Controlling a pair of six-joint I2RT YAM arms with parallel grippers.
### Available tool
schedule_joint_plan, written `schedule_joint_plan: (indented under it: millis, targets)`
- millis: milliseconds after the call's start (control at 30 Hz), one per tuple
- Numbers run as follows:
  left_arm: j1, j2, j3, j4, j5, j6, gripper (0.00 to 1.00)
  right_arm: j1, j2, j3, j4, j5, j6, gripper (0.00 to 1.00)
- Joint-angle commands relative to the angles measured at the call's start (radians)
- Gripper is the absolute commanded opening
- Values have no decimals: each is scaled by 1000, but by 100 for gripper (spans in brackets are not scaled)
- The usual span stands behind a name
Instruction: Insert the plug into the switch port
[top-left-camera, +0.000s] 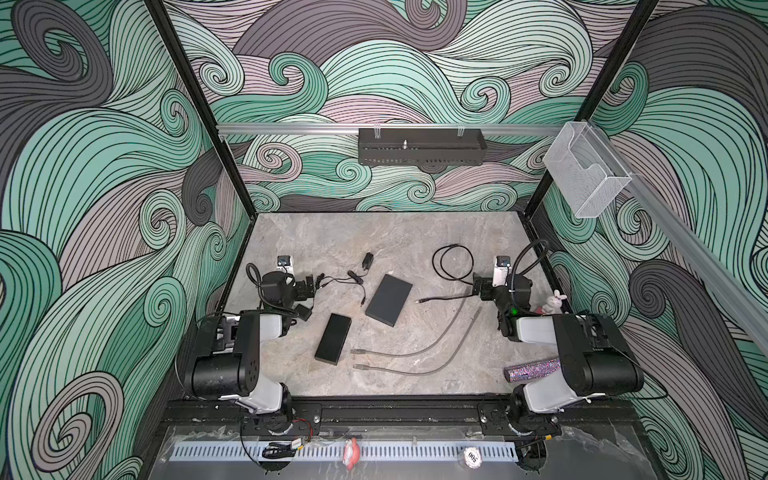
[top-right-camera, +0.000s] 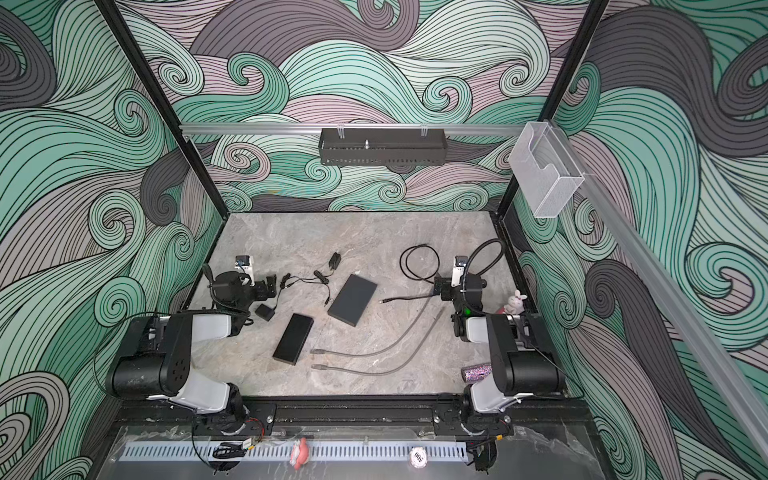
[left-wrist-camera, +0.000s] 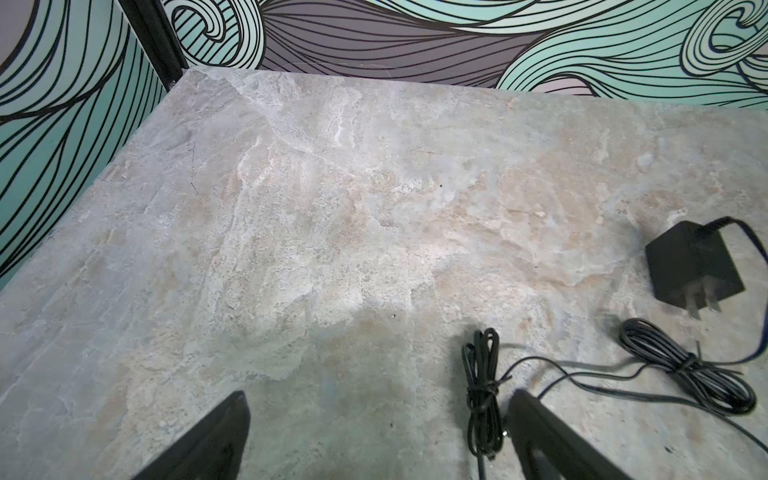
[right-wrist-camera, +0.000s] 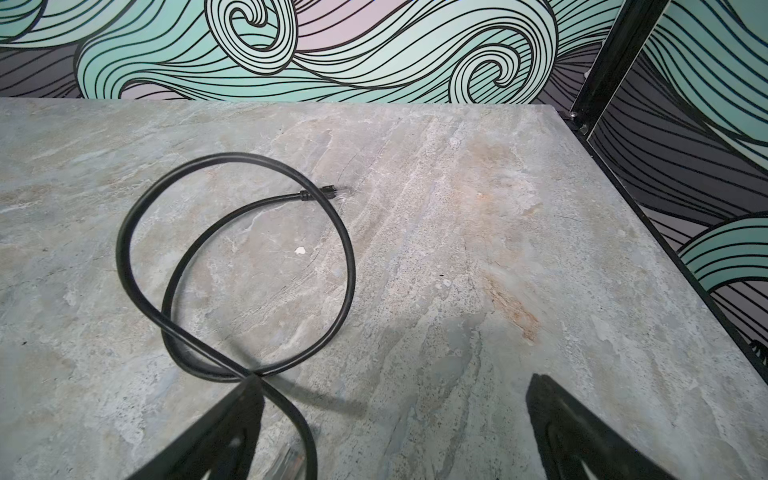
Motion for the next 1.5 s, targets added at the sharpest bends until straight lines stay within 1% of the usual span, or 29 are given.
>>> schedule_joint_plan:
  millis: [0, 600, 933, 1033, 1167, 1300, 1467]
  targets:
    - [8, 11, 31, -7, -4, -9, 99, -2, -3, 8, 9, -9, 10, 99]
    - [8, 11, 31, -7, -4, -9, 98, 2, 1, 13, 6, -3, 4, 99]
    - [6, 12, 31, -5, -5, -8, 99, 42, -5, -15, 54, 58, -22, 99]
    - [0, 12, 31, -8, -13, -4, 99, 43, -5, -15, 53, 60, -22, 99]
    - [-2, 11, 29, -7, -14, -2, 99, 37, -2, -7, 39, 50, -19, 99]
    - [0, 13, 31, -9, -11, -4, 99, 10, 0, 13, 6, -3, -2, 99]
    - [0, 11, 32, -10, -14, -2, 99, 7, 0, 12, 8, -5, 1, 99]
